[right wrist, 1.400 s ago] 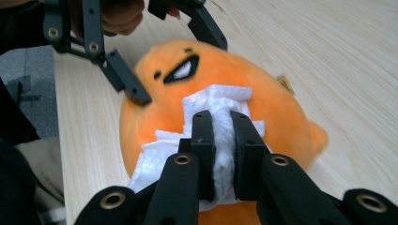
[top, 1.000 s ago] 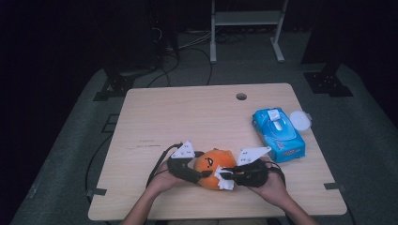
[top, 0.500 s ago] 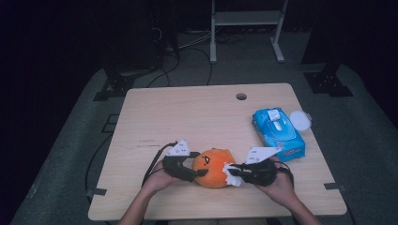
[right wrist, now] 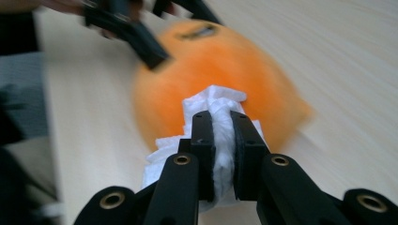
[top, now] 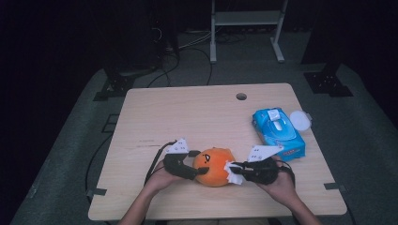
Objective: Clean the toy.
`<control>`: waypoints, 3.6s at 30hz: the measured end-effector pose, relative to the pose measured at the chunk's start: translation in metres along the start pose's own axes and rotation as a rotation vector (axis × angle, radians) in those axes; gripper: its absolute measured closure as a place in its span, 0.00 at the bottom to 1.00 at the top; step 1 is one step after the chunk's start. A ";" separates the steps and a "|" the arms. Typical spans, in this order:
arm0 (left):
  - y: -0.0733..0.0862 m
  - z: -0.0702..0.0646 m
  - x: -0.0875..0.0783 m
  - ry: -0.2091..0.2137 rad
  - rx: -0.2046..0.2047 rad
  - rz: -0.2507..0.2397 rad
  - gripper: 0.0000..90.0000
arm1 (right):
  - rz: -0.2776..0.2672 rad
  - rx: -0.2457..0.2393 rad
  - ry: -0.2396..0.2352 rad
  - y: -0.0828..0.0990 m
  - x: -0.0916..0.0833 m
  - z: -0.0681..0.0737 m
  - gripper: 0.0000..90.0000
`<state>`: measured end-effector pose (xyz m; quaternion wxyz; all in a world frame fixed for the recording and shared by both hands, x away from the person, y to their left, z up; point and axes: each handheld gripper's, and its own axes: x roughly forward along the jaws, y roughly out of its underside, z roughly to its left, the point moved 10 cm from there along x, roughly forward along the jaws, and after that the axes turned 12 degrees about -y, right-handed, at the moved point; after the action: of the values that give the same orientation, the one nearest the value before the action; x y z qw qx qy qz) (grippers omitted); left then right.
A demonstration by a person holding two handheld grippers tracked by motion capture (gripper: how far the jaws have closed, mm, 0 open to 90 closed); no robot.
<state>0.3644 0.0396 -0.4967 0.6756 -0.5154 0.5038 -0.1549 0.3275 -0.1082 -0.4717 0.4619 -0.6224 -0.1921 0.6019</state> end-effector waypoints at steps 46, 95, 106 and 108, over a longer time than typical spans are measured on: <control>-0.003 -0.016 0.004 0.050 -0.020 0.056 0.12 | -0.023 0.077 0.019 0.010 -0.008 -0.022 0.90; -0.016 -0.049 0.009 -0.014 0.222 -0.001 0.26 | -0.094 -0.046 0.002 -0.028 -0.002 0.013 0.90; -0.020 -0.051 0.013 -0.022 0.181 -0.016 0.26 | -0.068 -0.056 -0.055 -0.025 0.007 0.026 0.90; -0.020 -0.053 0.012 -0.030 0.219 -0.014 0.27 | -0.073 -0.071 -0.043 -0.030 0.006 0.025 0.90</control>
<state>0.3313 -0.0059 -0.4834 0.7343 -0.4443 0.4702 -0.2060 0.3147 -0.0794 -0.4475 0.4572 -0.6180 -0.2457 0.5905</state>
